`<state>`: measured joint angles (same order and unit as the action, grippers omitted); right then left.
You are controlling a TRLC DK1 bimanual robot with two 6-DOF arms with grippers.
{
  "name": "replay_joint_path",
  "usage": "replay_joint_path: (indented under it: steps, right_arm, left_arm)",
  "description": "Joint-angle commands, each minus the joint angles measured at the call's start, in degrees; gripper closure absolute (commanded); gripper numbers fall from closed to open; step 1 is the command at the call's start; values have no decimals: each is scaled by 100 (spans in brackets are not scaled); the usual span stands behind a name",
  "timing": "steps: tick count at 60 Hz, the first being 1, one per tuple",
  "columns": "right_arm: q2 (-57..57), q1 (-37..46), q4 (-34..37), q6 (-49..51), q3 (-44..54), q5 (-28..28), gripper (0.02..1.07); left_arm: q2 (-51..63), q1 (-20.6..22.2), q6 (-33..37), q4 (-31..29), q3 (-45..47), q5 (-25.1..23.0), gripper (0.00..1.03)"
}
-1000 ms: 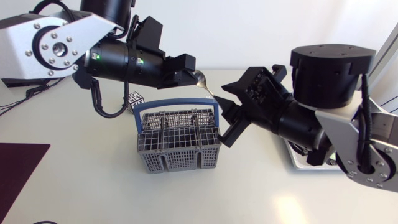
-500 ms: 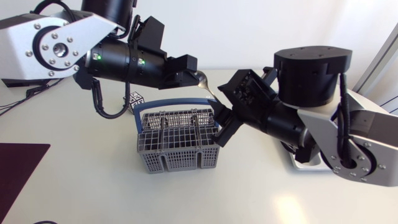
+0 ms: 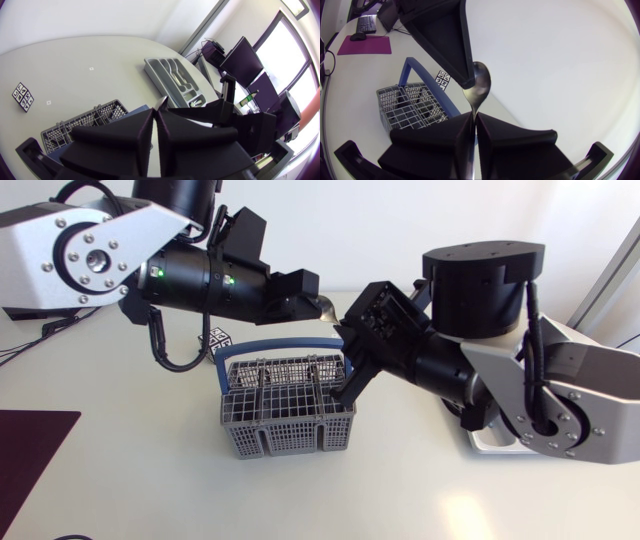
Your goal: Transfer all utensils from the basket to the drawer tray.
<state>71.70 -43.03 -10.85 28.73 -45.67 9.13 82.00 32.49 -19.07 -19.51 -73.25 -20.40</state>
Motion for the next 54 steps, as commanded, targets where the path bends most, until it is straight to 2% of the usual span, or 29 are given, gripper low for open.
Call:
replay_joint_path:
  steps: [1, 2, 3, 9, 11, 13, 14, 15, 27, 32, 42, 45, 47, 54]
  right_arm:
    - [46, -39, 162, 1, -47, -25, 101]
    - [37, -48, 171, 1, -38, -25, 102]
    - [37, -48, 171, 1, -38, -25, 102]
    - [10, -74, 250, -25, -3, -60, 102]
    - [-7, -83, 285, -25, 23, -86, 101]
    - [-25, -83, 312, -34, 41, -104, 101]
    - [-42, -92, 321, -43, 58, -104, 101]
    - [-60, -92, 338, -43, 76, -113, 101]
    - [-376, 31, 514, -43, 296, -438, 101]
    - [-534, 400, 742, -43, 348, -904, 102]
    - [-675, 1719, 1516, 27, 252, -2530, 102]
    - [-675, 2255, 1920, 291, 164, -3101, 102]
    - [-657, 2536, 2149, 502, 120, -3365, 101]
    - [-508, 3687, 3124, 1820, -3, -4068, 102]
  left_arm:
    - [-140, 29, 88, 123, -137, -34, 72]
    - [-149, 29, 114, 131, -154, -34, 67]
    - [-149, 29, 114, 131, -154, -34, 67]
    - [-228, 12, 176, 246, -207, -25, 38]
    - [-316, -23, 184, 413, -198, -16, 23]
    - [-377, -59, 176, 527, -189, 1, 14]
    - [-421, -94, 176, 615, -189, 1, 5]
    - [-448, -129, 176, 668, -189, 1, 3]
    - [-694, -445, 202, 896, -251, 45, 3]
    - [-799, -568, 307, 905, -189, 274, 3]
    - [-1239, -656, 1063, 1212, 268, 1478, 4]
    - [-1344, -612, 1591, 1221, 470, 2119, 4]
    - [-1379, -586, 1810, 1256, 602, 2383, 4]
    - [-1397, -727, 2346, 1169, 883, 2700, 4]
